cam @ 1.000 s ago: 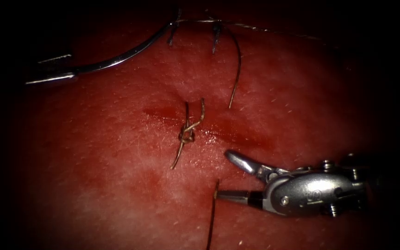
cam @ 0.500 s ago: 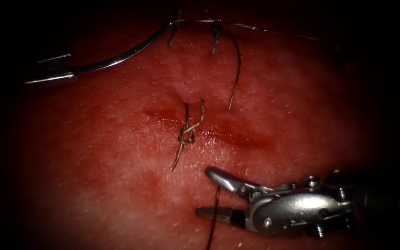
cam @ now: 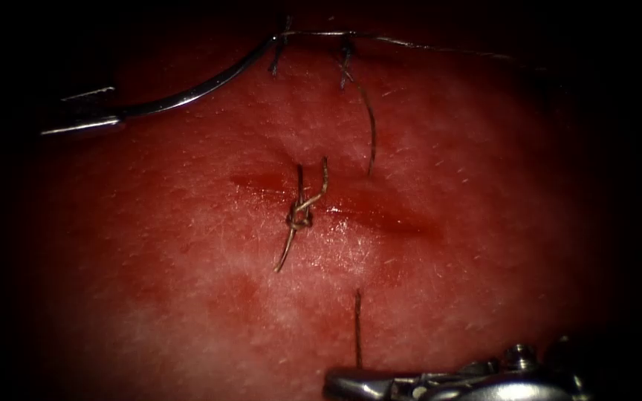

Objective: Wound Closure

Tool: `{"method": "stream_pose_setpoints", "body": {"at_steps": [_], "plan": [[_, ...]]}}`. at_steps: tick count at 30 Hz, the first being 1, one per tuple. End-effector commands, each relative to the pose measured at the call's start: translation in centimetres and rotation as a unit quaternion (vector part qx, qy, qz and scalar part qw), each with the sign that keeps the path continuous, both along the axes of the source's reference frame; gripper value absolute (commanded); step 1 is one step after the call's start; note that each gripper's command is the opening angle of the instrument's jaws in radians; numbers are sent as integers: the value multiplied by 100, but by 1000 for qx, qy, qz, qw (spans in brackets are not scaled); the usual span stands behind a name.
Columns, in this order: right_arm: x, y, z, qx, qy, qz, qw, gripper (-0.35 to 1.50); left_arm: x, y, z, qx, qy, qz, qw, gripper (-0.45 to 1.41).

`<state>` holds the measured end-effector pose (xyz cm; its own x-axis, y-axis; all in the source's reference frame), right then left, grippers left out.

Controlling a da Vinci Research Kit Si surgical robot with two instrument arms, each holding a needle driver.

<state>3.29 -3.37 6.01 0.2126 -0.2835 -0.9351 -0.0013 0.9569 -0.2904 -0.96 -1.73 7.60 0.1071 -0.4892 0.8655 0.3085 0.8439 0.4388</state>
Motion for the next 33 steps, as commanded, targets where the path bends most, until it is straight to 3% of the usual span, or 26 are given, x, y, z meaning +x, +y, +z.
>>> {"method": "stream_pose_setpoints", "body": {"at_steps": [1,9,15,16,18,20,24,27,28,29,30,33], "plan": [[8,-11,-2,1,3,-3,1000,-35,-5,-5,6,1,0,0,1000,-21],[16,-37,-34,-1,15,-16,1000,-35,-5,-5,5,1,0,1,1000,-21],[16,-34,-32,0,14,-14,1000,-35,-5,-5,5,1,0,0,1000,-21],[16,-33,-31,6,13,-13,1000,-25,-5,-5,5,1,0,0,1000,-21],[16,-26,-27,31,13,-8,999,71,-5,-5,5,1,0,0,1000,-21],[10,-19,-22,46,7,7,999,105,-5,-5,5,1,0,0,1000,-21],[-9,-8,-17,51,-5,18,999,115,-5,-6,5,1,0,1,1000,-21],[-50,18,-11,70,-30,40,996,123,-5,-6,4,1,0,1,1000,-21],[-50,18,-11,70,-30,40,996,123,-5,-6,4,1,0,1,1000,-21],[-75,35,-7,99,-41,50,993,116,-5,-5,4,1,0,0,1000,-21],[-75,35,-7,99,-41,50,993,116,-5,-5,4,1,0,0,1000,-21],[-110,71,1,160,-46,84,982,81,-7,-5,4,1,0,0,1000,-21]]}}
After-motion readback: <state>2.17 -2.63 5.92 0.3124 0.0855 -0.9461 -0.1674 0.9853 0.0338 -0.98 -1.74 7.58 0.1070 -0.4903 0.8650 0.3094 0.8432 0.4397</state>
